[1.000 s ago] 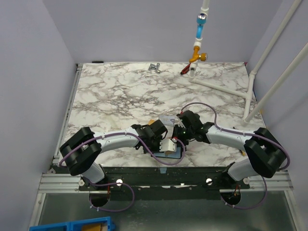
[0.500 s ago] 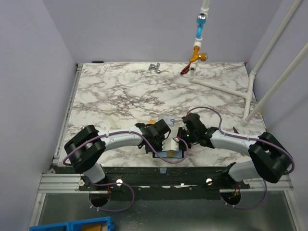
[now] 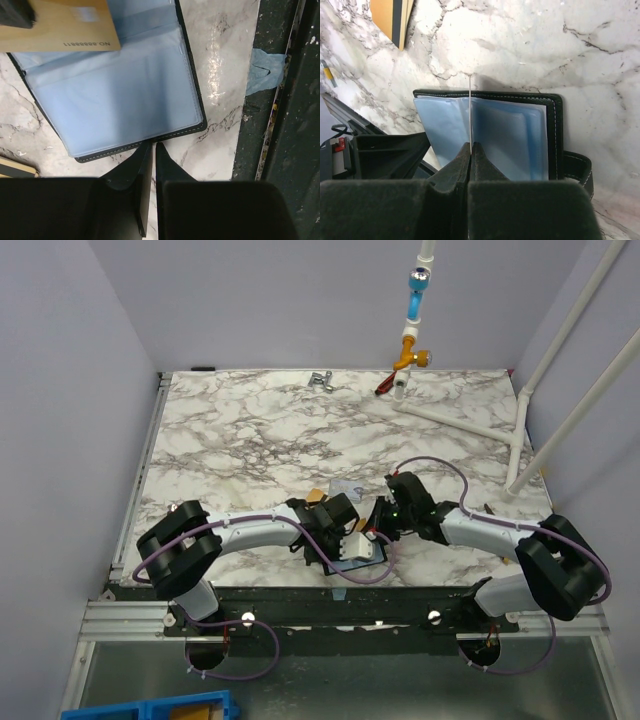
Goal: Put the credit cards into the card holder
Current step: Insert the credit card into the card holder.
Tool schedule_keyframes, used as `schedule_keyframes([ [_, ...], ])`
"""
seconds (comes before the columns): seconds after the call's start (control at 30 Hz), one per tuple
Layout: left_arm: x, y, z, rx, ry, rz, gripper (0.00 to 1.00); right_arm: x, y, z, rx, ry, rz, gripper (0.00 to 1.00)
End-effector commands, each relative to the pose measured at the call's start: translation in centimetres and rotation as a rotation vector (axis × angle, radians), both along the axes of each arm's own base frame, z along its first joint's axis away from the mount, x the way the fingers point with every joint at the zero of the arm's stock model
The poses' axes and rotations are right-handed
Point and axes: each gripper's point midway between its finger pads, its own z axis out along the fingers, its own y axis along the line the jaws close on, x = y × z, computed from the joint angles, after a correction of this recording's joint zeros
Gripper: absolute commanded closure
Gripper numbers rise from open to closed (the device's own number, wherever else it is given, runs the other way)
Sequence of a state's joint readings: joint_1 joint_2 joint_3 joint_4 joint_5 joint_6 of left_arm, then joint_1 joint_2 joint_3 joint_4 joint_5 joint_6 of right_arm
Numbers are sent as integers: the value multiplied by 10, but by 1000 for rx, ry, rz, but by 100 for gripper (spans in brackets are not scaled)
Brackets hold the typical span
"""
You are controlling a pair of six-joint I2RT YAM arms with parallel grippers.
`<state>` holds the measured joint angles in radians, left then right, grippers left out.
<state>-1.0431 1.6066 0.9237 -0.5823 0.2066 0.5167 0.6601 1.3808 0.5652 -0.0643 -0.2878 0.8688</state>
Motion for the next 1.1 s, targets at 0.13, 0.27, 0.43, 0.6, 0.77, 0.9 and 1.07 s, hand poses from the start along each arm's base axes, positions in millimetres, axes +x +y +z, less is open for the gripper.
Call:
schedule_keyframes([
  [0.13,-18,12,-10,59,81,1,95,-12,1,-4,63,-3,32,99],
  [0.27,-17,11,-9,60,73,3,97,-14,3,-5,81,1,44,99],
  [0.43,-15,11,-10,65,69,2,99,-16,6,-8,94,10,61,99],
  [0.6,-16,11,-11,72,73,0,100,-23,4,-13,94,25,80,99],
  [0.77,-14,11,-12,74,68,0,100,-35,-2,-24,73,54,108,99],
  [0.9,-13,11,-12,77,62,-2,100,-42,-6,-29,68,69,124,99],
  [1.07,-11,12,-13,91,54,-6,100,-47,-5,-34,69,89,148,99],
])
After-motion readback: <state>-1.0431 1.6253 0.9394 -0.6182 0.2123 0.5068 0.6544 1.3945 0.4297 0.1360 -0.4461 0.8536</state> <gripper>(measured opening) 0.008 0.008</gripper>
